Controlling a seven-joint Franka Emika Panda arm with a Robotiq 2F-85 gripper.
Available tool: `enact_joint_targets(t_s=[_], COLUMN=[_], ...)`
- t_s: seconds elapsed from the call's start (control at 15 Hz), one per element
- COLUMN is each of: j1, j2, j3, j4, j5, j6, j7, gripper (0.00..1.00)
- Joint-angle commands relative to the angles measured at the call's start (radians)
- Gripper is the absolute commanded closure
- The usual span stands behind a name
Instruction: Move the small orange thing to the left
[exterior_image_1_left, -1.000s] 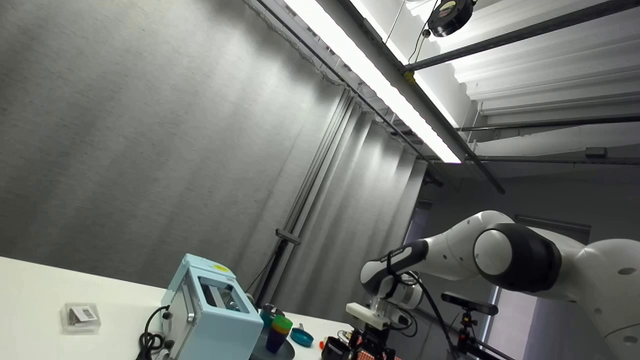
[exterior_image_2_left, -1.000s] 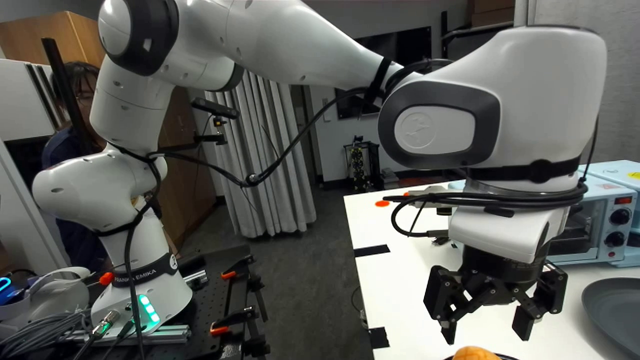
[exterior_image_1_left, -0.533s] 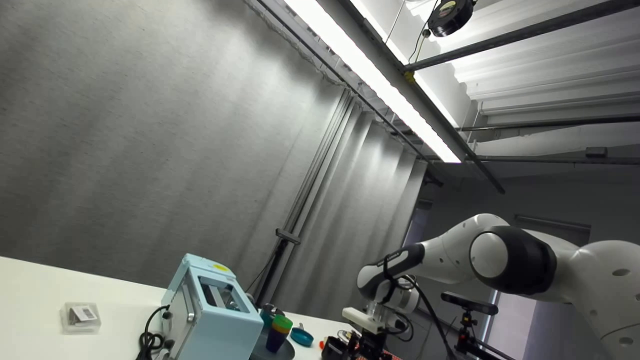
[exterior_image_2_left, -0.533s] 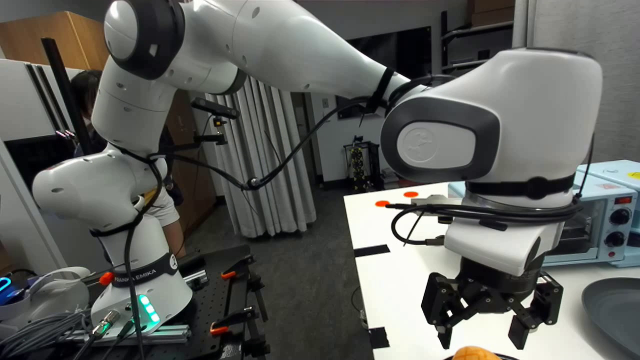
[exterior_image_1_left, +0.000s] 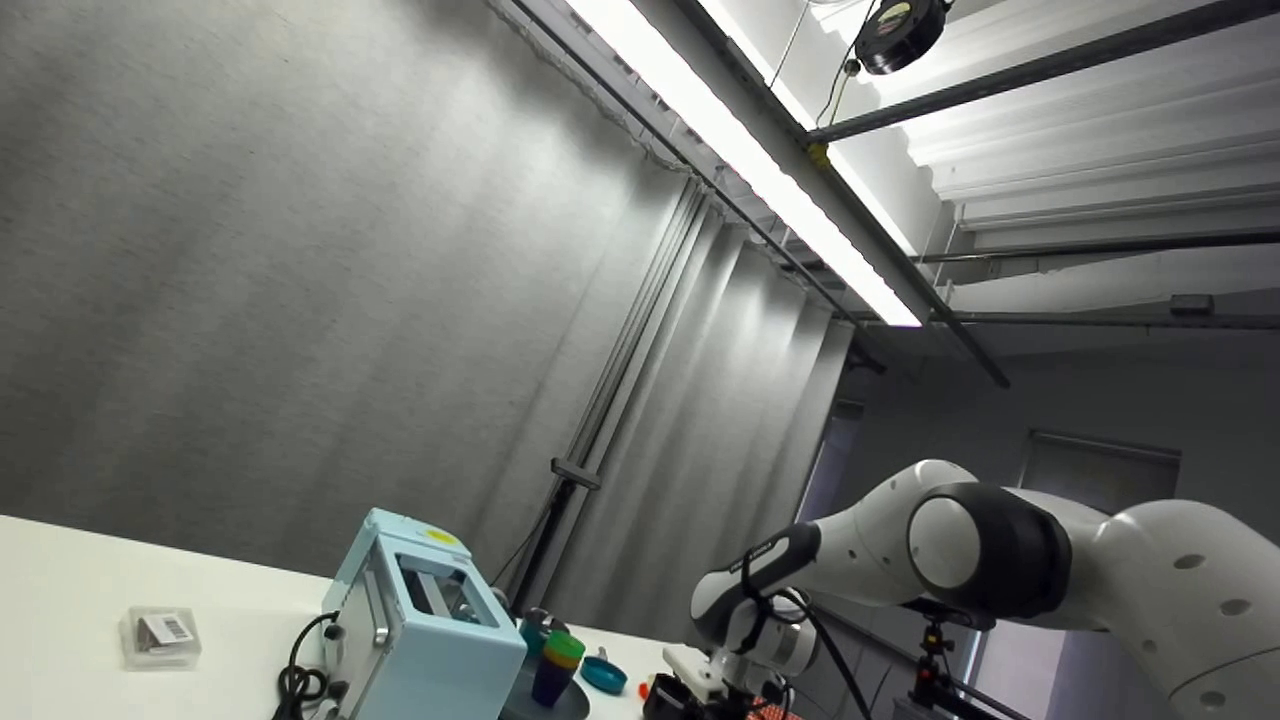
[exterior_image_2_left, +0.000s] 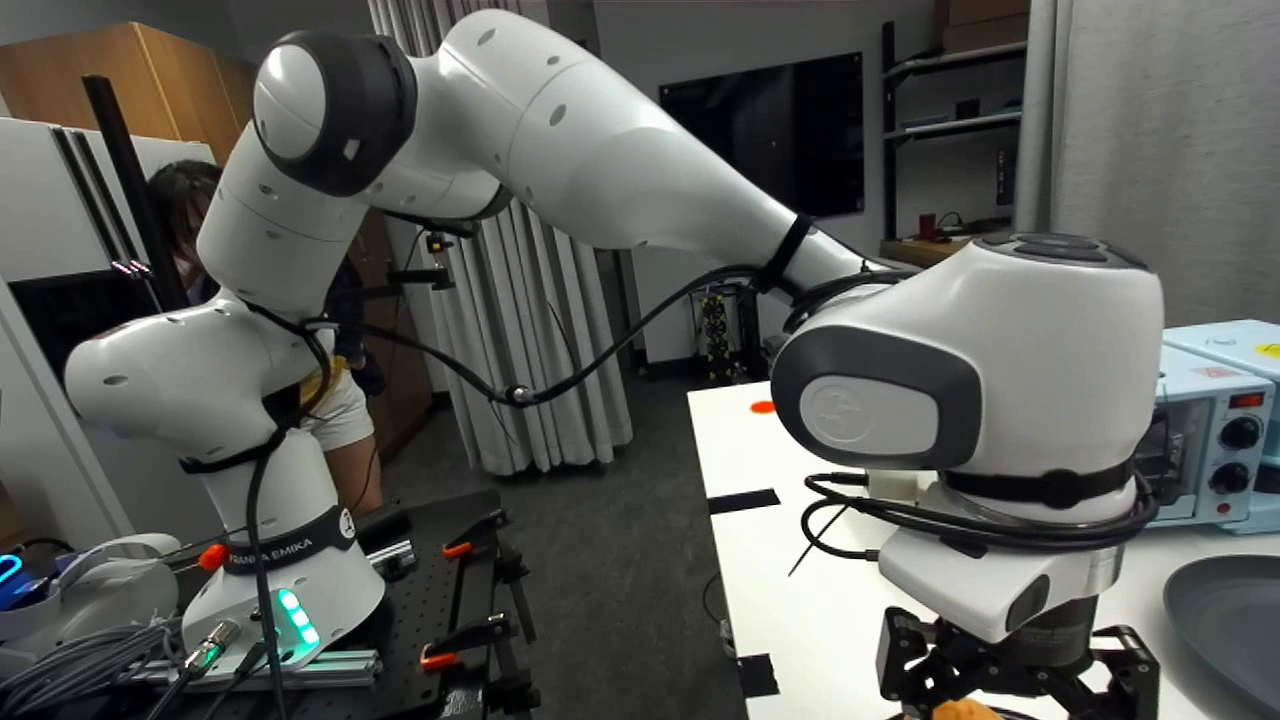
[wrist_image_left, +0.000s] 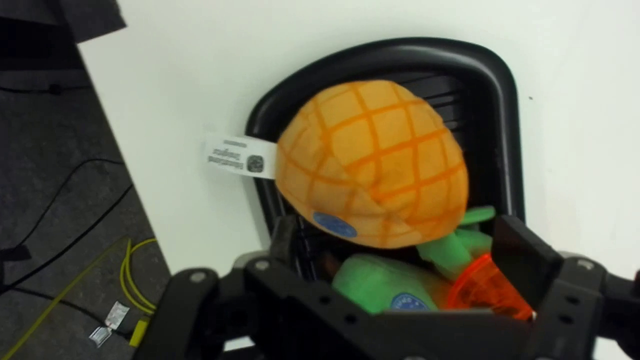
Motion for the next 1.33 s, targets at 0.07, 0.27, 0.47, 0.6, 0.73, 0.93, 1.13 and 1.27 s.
enact_joint_targets(t_s=[0.07, 0.27, 0.47, 0.6, 0.73, 0.93, 1.13, 1.27], j1=[0.004, 0.013, 0.01, 0.011, 0.02, 0.031, 0.003, 0.008], j2=[-0.033, -0.04, -0.045, -0.047, -0.05, -0.038, -0.003, -0.015], j3=[-0.021, -0.041, -0.03, -0.021, -0.023, -0.033, -0.032, -0.027], j4=[-0.045, -0.058, -0.08, -0.089, -0.1, -0.099, -0.041, -0.065], j5=[0.024, 0.007, 0.013, 0.016, 0.013, 0.007, 0.006, 0.007], j6=[0.229, 0.314, 0.332, 0.325, 0.331, 0.337, 0.293, 0.303], j7=[0.047, 0.065, 0.053, 0.047, 0.052, 0.064, 0.053, 0.044], gripper=[0.0, 0.0, 0.0, 0.0, 0.0, 0.0, 0.0, 0.0])
